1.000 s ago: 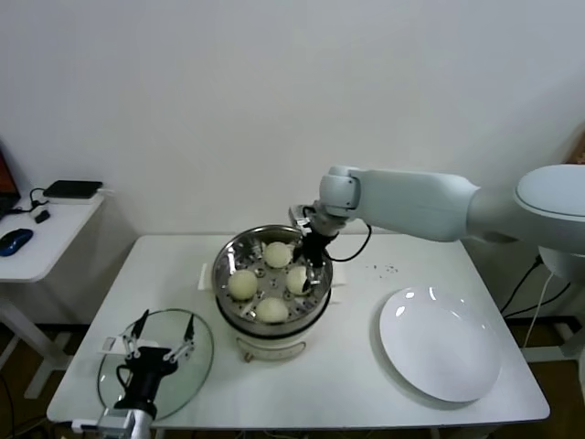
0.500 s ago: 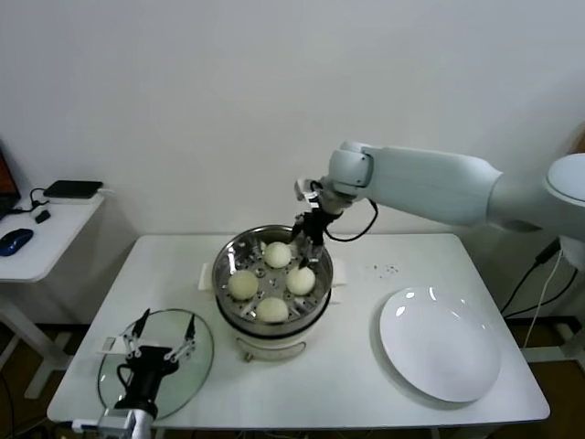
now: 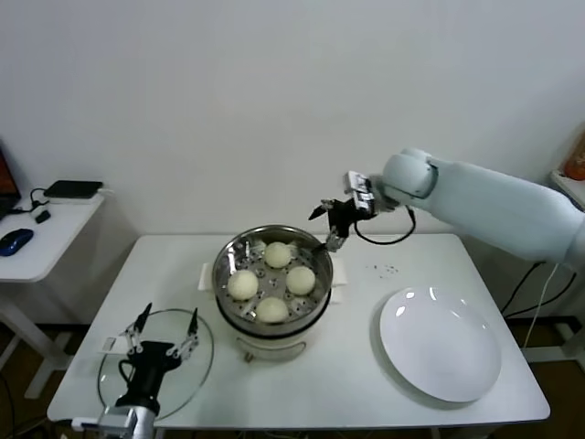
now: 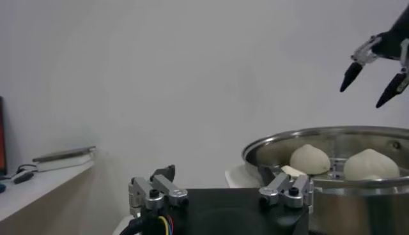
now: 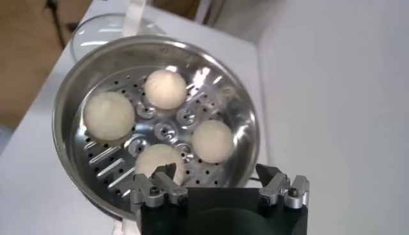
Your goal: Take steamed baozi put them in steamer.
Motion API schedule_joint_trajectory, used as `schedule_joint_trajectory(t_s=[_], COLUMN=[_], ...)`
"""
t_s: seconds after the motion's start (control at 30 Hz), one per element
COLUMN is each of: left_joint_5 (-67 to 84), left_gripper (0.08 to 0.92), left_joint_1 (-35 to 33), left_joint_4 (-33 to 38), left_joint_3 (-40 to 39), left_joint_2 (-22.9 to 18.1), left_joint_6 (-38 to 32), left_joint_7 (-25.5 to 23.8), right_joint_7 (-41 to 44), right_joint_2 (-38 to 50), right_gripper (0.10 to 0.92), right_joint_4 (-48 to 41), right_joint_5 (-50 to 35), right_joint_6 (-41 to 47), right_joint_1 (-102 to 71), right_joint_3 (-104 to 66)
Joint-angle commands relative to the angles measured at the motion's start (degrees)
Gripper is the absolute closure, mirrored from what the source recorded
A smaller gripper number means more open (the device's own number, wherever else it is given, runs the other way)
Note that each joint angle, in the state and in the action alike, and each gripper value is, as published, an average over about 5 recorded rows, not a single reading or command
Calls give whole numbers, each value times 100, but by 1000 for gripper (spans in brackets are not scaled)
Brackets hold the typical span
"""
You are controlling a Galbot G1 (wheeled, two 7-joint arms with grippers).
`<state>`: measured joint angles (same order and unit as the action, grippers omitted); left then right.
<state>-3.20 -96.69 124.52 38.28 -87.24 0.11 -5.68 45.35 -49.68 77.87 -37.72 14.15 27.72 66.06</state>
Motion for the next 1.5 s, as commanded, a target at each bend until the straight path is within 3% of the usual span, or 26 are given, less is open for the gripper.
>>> schedule_joint_trajectory(t_s=[0.03, 0.27, 0.47, 1.0, 1.5], left_joint_5=[-81, -118, -124, -86, -43], left_gripper=[177, 177, 177, 177, 177], left_joint_1=[-65, -189, -277, -327, -152], left_joint_4=[93, 190, 225, 216, 213], left_joint_3=[-50, -54, -18, 68, 66], left_joint_2=[-44, -167, -209, -217, -217], left_joint_6=[-20, -33, -70, -103, -88], left_joint_7=[2, 17, 37, 74, 91], right_joint_7=[-1524, -2875, -3585, -3181, -3192], right_joint_2=[2050, 2116, 984, -1840, -2432], right_gripper=[203, 203, 203, 203, 203], right_joint_4=[1627, 2067, 2426, 2908, 2905], right_joint_5=[1048, 1395, 1685, 2011, 1612], right_joint_6=[-280, -837, -1196, -2602, -2822], right_joint_1=[-3371, -5631, -7875, -11059, -11718], right_joint_3=[-3985, -5987, -8130, -10328, -10128])
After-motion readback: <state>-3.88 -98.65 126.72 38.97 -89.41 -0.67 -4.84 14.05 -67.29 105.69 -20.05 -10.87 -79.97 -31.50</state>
